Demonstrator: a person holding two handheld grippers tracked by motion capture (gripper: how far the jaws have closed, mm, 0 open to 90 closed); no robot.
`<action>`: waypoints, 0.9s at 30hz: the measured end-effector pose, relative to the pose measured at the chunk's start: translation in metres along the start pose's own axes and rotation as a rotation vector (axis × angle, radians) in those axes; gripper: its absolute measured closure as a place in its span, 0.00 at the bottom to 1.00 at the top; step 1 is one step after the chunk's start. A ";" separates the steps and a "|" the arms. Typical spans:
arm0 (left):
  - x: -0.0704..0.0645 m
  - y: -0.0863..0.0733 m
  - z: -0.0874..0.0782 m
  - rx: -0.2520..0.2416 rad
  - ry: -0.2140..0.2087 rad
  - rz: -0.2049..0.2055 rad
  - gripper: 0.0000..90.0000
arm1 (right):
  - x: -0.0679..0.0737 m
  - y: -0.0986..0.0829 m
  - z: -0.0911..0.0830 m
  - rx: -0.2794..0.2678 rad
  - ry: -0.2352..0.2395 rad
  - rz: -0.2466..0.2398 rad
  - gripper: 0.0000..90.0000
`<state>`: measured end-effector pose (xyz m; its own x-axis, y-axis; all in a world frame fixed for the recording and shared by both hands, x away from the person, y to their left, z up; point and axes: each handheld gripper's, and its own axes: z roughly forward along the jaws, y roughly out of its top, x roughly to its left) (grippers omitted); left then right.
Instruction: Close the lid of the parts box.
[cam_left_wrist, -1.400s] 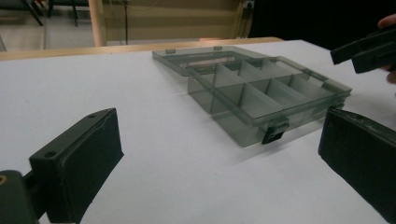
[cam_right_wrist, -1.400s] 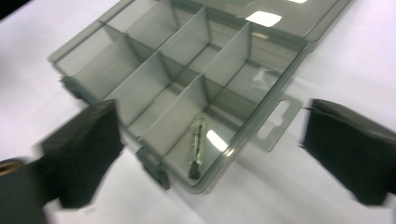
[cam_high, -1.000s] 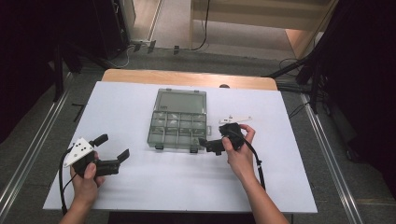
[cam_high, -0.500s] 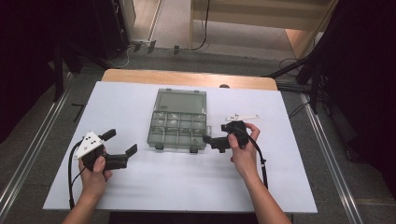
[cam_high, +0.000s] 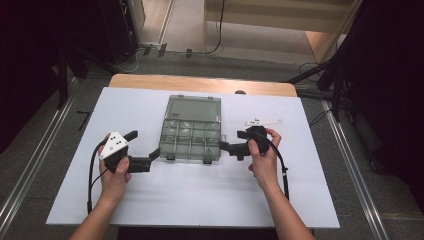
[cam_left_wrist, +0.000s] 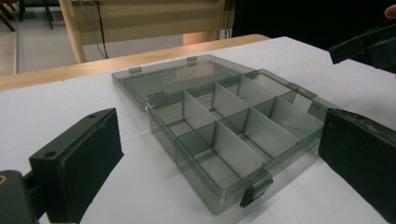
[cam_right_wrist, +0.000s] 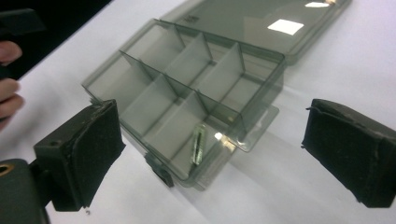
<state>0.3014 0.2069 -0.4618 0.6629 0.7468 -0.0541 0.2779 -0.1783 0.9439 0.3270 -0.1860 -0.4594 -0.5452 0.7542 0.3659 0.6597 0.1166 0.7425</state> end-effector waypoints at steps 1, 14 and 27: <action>0.000 0.001 0.003 -0.002 -0.003 0.002 0.00 | 0.000 0.000 -0.001 -0.005 0.003 -0.007 0.06; 0.002 0.012 0.033 0.012 -0.027 -0.017 0.00 | -0.001 0.004 0.007 -0.016 -0.028 -0.004 0.06; 0.021 0.018 0.060 0.054 -0.044 -0.067 0.00 | -0.004 0.016 0.021 -0.011 -0.024 0.003 0.02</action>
<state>0.3620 0.1812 -0.4656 0.6712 0.7294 -0.1319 0.3586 -0.1638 0.9190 0.3499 -0.1735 -0.4606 -0.5305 0.7701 0.3544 0.6553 0.1073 0.7477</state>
